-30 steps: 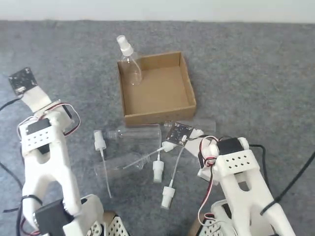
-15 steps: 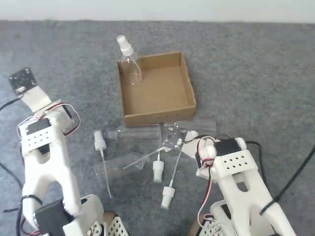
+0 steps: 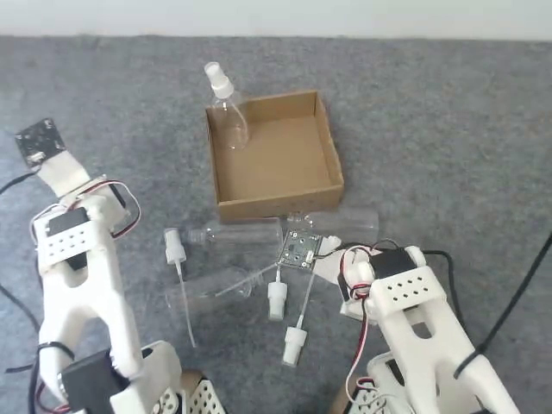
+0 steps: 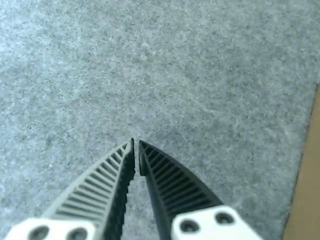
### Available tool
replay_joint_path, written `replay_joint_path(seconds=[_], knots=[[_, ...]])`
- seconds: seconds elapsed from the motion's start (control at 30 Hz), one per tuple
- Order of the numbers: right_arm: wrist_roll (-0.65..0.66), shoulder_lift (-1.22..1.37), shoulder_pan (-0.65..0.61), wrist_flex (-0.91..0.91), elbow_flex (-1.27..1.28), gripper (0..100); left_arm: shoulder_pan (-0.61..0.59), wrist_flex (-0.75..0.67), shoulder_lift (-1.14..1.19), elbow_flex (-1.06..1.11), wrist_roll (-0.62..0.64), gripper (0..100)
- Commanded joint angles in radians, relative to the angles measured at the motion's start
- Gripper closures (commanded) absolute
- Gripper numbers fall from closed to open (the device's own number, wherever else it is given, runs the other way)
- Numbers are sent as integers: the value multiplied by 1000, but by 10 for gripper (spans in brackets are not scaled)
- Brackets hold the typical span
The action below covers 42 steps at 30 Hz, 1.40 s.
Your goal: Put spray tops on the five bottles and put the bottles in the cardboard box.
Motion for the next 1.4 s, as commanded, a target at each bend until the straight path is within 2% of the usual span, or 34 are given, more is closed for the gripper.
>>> replay_joint_path(seconds=[0.0, 0.27, 0.83, 1.0, 1.23, 1.37], knots=[[11, -22, -2, -12, 2, 750, 3, -21, -52, -8, 0, 988], [83, -22, 56, -7, 20, 750, 3, -21, -52, -8, 0, 988], [89, -22, 53, -1, 23, 745, 5, -21, -51, -8, 0, 988], [157, -22, 58, 61, 23, 683, 5, -23, -51, -8, 0, 988], [164, -22, 59, 59, 23, 729, 5, -23, -51, -8, 0, 988], [212, -22, 82, 59, 23, 735, 5, -21, -51, -8, 0, 988]])
